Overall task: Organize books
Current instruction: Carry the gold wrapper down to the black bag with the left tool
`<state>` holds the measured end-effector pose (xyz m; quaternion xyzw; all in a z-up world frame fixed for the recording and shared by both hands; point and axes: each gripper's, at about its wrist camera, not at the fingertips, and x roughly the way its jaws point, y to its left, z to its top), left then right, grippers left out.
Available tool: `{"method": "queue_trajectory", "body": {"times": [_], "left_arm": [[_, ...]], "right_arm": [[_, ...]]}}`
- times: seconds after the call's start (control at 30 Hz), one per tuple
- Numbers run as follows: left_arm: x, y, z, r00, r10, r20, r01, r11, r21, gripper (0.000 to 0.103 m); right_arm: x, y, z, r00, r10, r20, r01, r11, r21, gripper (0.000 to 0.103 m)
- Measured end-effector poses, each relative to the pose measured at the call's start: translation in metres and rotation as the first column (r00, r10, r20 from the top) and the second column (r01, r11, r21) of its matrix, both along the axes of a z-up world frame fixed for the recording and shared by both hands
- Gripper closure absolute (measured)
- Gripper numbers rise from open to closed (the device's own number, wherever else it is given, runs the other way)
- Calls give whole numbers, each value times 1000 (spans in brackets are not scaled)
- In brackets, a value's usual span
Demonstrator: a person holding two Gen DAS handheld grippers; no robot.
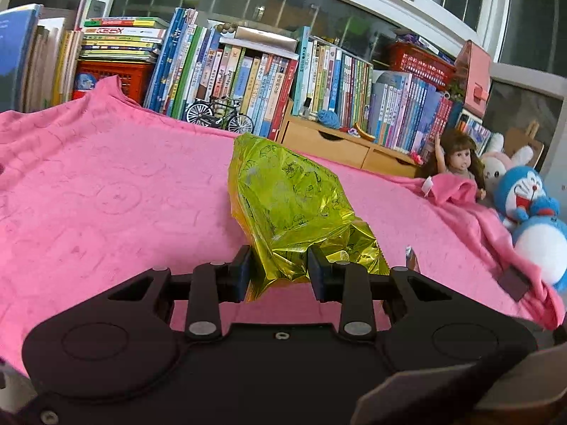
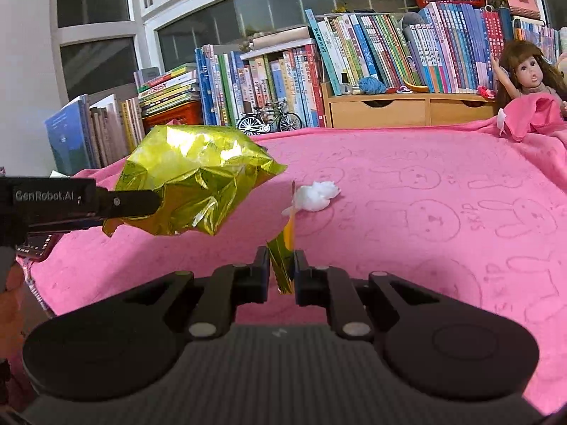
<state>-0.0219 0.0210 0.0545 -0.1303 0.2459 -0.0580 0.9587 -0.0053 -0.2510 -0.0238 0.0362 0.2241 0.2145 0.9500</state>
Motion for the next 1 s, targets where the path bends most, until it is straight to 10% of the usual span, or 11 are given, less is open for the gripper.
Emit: {"method": "queue_trajectory", "body": {"times": [0.33, 1.0], "left_arm": [[-60, -5, -6, 999, -32, 31, 30, 997, 78, 71], [-154, 40, -19, 940, -209, -270, 231, 972, 52, 71]], "right_arm": [[-33, -3, 0, 1000, 20, 13, -20, 1000, 9, 85], [-117, -12, -32, 993, 87, -80, -87, 996, -1, 84]]}}
